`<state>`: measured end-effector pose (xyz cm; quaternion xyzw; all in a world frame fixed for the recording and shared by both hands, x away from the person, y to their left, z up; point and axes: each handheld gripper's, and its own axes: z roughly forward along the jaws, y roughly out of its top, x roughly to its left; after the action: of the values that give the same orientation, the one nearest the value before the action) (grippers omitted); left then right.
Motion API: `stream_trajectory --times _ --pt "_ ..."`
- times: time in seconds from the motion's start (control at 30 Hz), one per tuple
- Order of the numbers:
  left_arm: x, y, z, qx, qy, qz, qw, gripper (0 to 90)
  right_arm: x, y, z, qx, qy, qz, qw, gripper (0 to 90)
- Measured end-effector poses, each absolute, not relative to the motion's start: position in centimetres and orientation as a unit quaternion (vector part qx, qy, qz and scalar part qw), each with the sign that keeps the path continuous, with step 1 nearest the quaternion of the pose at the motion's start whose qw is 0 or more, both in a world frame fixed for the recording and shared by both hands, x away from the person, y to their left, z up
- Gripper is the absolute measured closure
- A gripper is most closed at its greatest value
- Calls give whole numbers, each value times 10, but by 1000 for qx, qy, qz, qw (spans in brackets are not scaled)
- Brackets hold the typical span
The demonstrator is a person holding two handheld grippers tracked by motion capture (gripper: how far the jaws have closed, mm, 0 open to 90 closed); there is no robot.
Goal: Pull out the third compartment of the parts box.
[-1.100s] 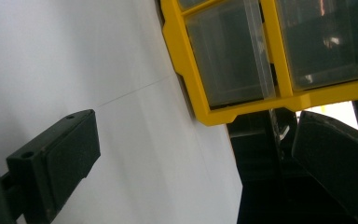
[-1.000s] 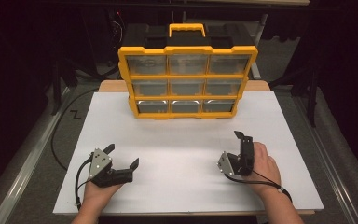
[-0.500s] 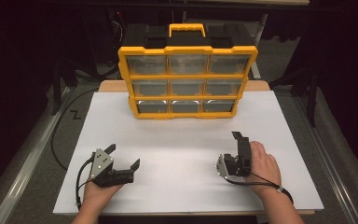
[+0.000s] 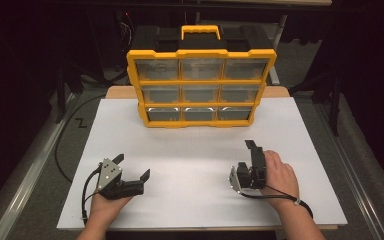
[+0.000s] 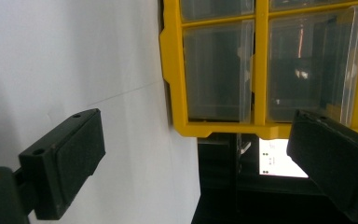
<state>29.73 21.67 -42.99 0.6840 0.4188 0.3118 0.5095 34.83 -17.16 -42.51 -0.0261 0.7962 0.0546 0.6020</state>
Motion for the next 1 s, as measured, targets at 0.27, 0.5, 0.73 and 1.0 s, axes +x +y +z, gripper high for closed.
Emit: stream_trajectory --times 0.27,0.5,0.73,1.0 --pt "297 216 -430 692 414 307 506 5 353 -168 -426 -21 785 49 617 158" --pt "295 214 -430 693 410 306 509 5 356 -166 -425 -22 778 48 626 211" --pt "295 216 -428 688 409 308 514 5 362 -162 -424 -21 769 45 638 273" --pt "296 217 -428 689 405 307 516 5 368 -158 -422 -13 761 49 647 322"
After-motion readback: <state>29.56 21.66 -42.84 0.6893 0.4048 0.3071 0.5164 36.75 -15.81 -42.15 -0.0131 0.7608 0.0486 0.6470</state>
